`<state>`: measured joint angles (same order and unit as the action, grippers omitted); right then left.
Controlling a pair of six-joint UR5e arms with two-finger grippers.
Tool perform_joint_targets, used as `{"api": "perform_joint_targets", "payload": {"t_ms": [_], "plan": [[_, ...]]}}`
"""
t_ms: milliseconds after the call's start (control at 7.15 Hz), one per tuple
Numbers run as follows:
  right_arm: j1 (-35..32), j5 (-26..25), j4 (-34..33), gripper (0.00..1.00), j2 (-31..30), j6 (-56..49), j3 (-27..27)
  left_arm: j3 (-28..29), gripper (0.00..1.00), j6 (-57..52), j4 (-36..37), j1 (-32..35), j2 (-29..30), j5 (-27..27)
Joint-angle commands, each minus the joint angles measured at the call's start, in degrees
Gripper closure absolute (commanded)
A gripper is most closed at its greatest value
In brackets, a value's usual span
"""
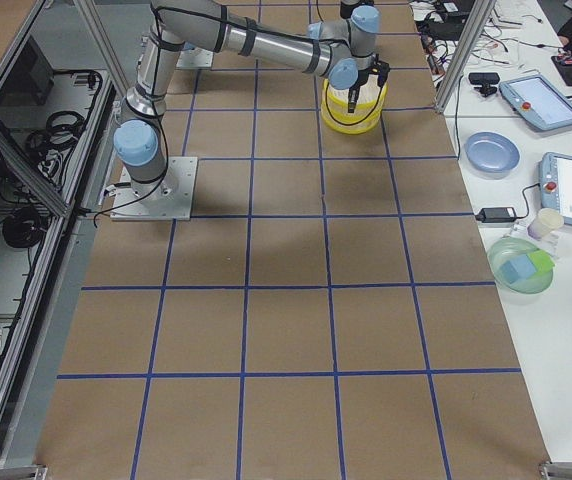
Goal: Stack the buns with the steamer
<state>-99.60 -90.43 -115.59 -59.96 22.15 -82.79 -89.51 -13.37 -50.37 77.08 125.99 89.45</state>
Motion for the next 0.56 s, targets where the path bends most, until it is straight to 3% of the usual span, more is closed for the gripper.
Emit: {"api": "perform_joint_targets", "payload": {"t_ms": [0, 419], "plan": [[0.0, -0.1, -0.5, 0.98, 0.3, -0.1, 0.0, 0.8, 1.00, 3.1, 0.2, 0.0, -0.8, -0.3], [0.0, -0.1, -1.1, 0.94, 0.4, 0.3, -0.4, 1.3, 1.00, 10.3, 0.2, 1.3, -3.8, -3.0]]}}
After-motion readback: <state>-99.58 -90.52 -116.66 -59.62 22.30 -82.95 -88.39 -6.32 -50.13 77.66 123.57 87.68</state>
